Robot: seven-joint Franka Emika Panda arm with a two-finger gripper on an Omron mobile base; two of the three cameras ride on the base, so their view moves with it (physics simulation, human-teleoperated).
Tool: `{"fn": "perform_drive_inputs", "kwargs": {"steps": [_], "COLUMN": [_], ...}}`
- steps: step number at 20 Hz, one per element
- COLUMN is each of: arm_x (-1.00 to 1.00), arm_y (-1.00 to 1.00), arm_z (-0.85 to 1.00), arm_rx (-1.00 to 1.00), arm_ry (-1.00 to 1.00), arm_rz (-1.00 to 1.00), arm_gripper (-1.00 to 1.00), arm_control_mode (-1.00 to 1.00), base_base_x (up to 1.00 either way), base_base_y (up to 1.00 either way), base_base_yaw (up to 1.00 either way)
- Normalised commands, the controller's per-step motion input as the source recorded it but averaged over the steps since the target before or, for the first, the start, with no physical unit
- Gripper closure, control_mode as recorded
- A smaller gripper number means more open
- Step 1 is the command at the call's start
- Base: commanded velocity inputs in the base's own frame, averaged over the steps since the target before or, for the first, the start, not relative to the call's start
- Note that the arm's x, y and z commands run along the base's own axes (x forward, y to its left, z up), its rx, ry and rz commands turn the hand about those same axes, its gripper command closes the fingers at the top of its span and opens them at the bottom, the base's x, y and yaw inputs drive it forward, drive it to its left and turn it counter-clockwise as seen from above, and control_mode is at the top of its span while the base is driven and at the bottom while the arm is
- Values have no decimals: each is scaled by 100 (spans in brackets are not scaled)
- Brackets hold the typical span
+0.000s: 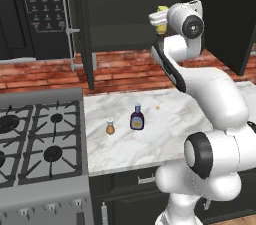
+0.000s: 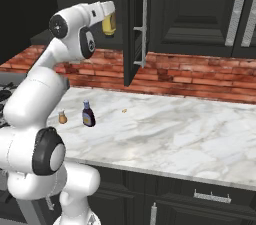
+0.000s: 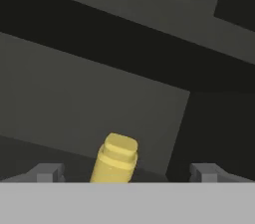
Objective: There are various items on the counter. Only move the condiments/shakers into the cabinet.
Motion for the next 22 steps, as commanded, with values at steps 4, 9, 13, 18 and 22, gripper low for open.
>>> {"fn": "perform_drive_inputs", "kwargs": {"steps": [4,9,13,18,22], "arm_x": [-100,-100,-100,-100,-46], "arm_y": [26,81,80,48,5], "arm_z": [-5,-74,-98,-70,-35], "arm_rx": [0,-3,-1,-1,0], "arm_ry": [-8,-4,0,4,13], "arm_rz": [0,0,0,0,0], "arm_gripper": [-100,-100,-100,-100,-100], "arm_control_mode": [-100,-100,-100,-100,-100], "base_base_x": [0,0,0,0,0], "base_base_y": [0,0,0,0,0], "base_base_yaw": [0,0,0,0,0]}}
